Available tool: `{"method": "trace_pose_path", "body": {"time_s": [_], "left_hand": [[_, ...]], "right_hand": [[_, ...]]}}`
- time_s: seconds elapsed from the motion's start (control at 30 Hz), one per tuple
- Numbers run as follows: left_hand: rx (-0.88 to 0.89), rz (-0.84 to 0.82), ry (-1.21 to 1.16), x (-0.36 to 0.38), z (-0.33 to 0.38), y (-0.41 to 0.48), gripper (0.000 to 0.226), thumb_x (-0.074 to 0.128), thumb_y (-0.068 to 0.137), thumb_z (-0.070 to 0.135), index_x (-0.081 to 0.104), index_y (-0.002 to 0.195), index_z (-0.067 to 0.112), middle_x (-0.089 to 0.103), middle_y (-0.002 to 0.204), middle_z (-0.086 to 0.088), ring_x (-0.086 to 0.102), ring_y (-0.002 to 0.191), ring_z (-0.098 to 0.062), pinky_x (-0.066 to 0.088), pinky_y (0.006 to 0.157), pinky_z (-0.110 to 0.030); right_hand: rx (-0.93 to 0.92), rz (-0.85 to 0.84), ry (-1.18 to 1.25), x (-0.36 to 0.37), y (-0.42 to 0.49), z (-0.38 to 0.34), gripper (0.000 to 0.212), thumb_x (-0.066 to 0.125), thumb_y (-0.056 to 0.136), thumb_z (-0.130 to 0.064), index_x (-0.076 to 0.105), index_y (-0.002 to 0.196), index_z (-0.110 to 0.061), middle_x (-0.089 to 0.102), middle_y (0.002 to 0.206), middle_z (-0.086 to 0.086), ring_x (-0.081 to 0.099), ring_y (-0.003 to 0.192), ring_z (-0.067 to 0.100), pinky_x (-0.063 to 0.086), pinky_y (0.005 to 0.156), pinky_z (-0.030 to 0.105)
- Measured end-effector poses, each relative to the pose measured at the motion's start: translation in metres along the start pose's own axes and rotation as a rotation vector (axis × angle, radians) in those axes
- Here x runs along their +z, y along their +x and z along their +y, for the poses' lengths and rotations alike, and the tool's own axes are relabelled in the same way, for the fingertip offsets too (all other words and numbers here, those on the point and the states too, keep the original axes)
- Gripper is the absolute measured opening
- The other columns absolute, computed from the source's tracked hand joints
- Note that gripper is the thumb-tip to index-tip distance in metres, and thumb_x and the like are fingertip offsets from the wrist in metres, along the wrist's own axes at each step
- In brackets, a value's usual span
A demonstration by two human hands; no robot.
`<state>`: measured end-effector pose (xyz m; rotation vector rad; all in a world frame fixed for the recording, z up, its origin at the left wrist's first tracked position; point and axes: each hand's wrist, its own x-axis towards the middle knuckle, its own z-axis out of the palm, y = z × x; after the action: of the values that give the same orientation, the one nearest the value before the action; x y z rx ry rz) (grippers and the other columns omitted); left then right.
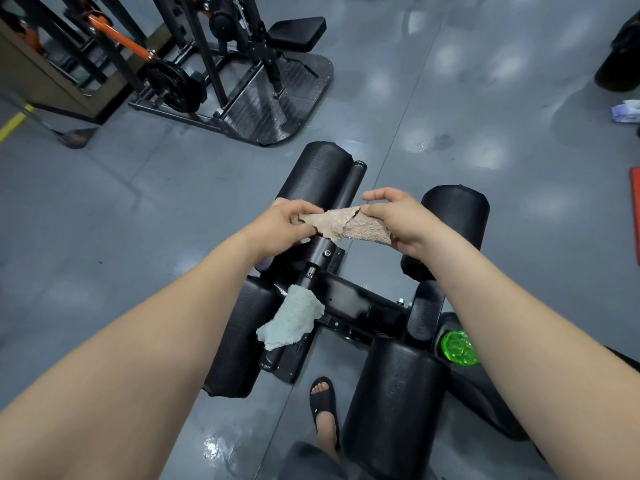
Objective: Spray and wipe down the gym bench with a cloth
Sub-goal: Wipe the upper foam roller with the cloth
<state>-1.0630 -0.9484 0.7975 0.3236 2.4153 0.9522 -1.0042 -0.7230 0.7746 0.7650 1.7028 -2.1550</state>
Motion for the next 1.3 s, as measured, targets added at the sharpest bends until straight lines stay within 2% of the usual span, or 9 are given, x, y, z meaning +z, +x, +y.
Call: {"method": "trace_pose_path", "body": {"time_s": [0.1, 0.27, 0.43, 0.57, 0.73, 0.83, 1.0, 1.17, 1.3], "left_hand": [[-0.030, 0.086, -0.029, -0.001, -0.006, 0.008, 0.019, 0.060, 0.100, 0.029, 0.073, 0.093, 0.018, 0.056, 0.100, 0.003, 0.059, 0.073, -0.006, 0.048, 0.069, -0.016], [-0.366, 0.161, -0.644, 0.003, 0.002, 0.018, 0.020, 0.050, 0.101, 0.025, 0.066, 0.102, 0.012, 0.067, 0.085, -0.005, 0.060, 0.067, -0.017, 0.050, 0.056, -0.028], [-0.384, 0.299, -0.525, 0.017, 0.002, 0.026, 0.016, 0.045, 0.105, 0.023, 0.058, 0.099, 0.015, 0.064, 0.088, -0.010, 0.059, 0.062, -0.019, 0.059, 0.062, -0.033], [-0.339, 0.357, -0.379, 0.018, -0.004, 0.025, 0.012, 0.048, 0.101, 0.026, 0.058, 0.102, 0.019, 0.064, 0.092, -0.003, 0.061, 0.069, -0.016, 0.058, 0.071, -0.035], [-0.309, 0.208, -0.404, 0.023, -0.002, 0.014, 0.043, 0.071, 0.085, 0.056, 0.064, 0.114, 0.024, 0.065, 0.104, 0.004, 0.063, 0.086, -0.012, 0.057, 0.073, -0.029], [-0.243, 0.179, -0.368, 0.027, 0.004, 0.014, 0.009, 0.072, 0.092, 0.018, 0.070, 0.101, 0.017, 0.067, 0.086, 0.000, 0.058, 0.068, -0.009, 0.051, 0.064, -0.021], [-0.197, 0.384, -0.200, 0.024, 0.010, 0.013, 0.028, 0.051, 0.093, 0.000, 0.069, 0.096, 0.022, 0.066, 0.091, 0.003, 0.060, 0.068, -0.013, 0.051, 0.060, -0.023], [-0.189, 0.255, -0.179, 0.029, 0.025, -0.002, 0.036, 0.042, 0.094, 0.006, 0.075, 0.099, 0.021, 0.074, 0.097, -0.003, 0.056, 0.063, -0.015, 0.048, 0.059, -0.022], [-0.195, 0.303, -0.093, 0.022, 0.025, -0.025, 0.023, 0.047, 0.097, 0.016, 0.066, 0.108, 0.023, 0.066, 0.094, 0.006, 0.059, 0.065, -0.009, 0.045, 0.063, -0.026]], "right_hand": [[0.015, -0.117, 0.095, -0.001, 0.000, -0.003, 0.028, 0.057, 0.099, -0.003, 0.064, 0.122, -0.019, 0.071, 0.089, 0.006, 0.064, 0.060, 0.013, 0.051, 0.053, 0.023], [-0.182, -0.014, -0.079, 0.002, 0.010, 0.003, 0.031, 0.056, 0.099, -0.004, 0.064, 0.119, -0.025, 0.059, 0.091, 0.010, 0.056, 0.068, 0.023, 0.048, 0.060, 0.032], [-0.200, 0.134, -0.359, 0.001, 0.012, 0.014, 0.026, 0.049, 0.102, -0.010, 0.056, 0.125, -0.022, 0.056, 0.082, 0.001, 0.047, 0.053, 0.013, 0.044, 0.044, 0.019], [-0.219, 0.131, -0.420, -0.008, 0.011, 0.024, 0.029, 0.057, 0.099, -0.017, 0.056, 0.125, -0.028, 0.053, 0.083, -0.002, 0.054, 0.066, 0.013, 0.051, 0.062, 0.025], [-0.242, 0.075, -0.331, -0.006, 0.007, 0.029, 0.040, 0.057, 0.095, -0.006, 0.058, 0.125, -0.032, 0.060, 0.106, 0.002, 0.060, 0.087, 0.018, 0.052, 0.077, 0.031], [-0.276, 0.085, -0.249, -0.003, 0.005, 0.027, 0.042, 0.052, 0.096, -0.001, 0.058, 0.125, -0.031, 0.061, 0.101, 0.006, 0.054, 0.080, 0.020, 0.047, 0.070, 0.031], [-0.296, 0.154, -0.346, -0.003, 0.005, 0.030, 0.038, 0.052, 0.099, -0.008, 0.054, 0.129, -0.031, 0.062, 0.115, 0.004, 0.057, 0.069, 0.016, 0.047, 0.058, 0.020], [-0.268, 0.165, -0.606, -0.007, 0.005, 0.035, 0.049, 0.055, 0.099, -0.020, 0.043, 0.147, -0.024, 0.049, 0.142, 0.004, 0.055, 0.116, 0.017, 0.045, 0.078, 0.021], [-0.212, 0.163, -0.625, -0.012, -0.004, 0.045, 0.035, 0.051, 0.096, -0.019, 0.053, 0.131, -0.021, 0.060, 0.108, -0.001, 0.058, 0.086, 0.017, 0.046, 0.071, 0.026]]}}
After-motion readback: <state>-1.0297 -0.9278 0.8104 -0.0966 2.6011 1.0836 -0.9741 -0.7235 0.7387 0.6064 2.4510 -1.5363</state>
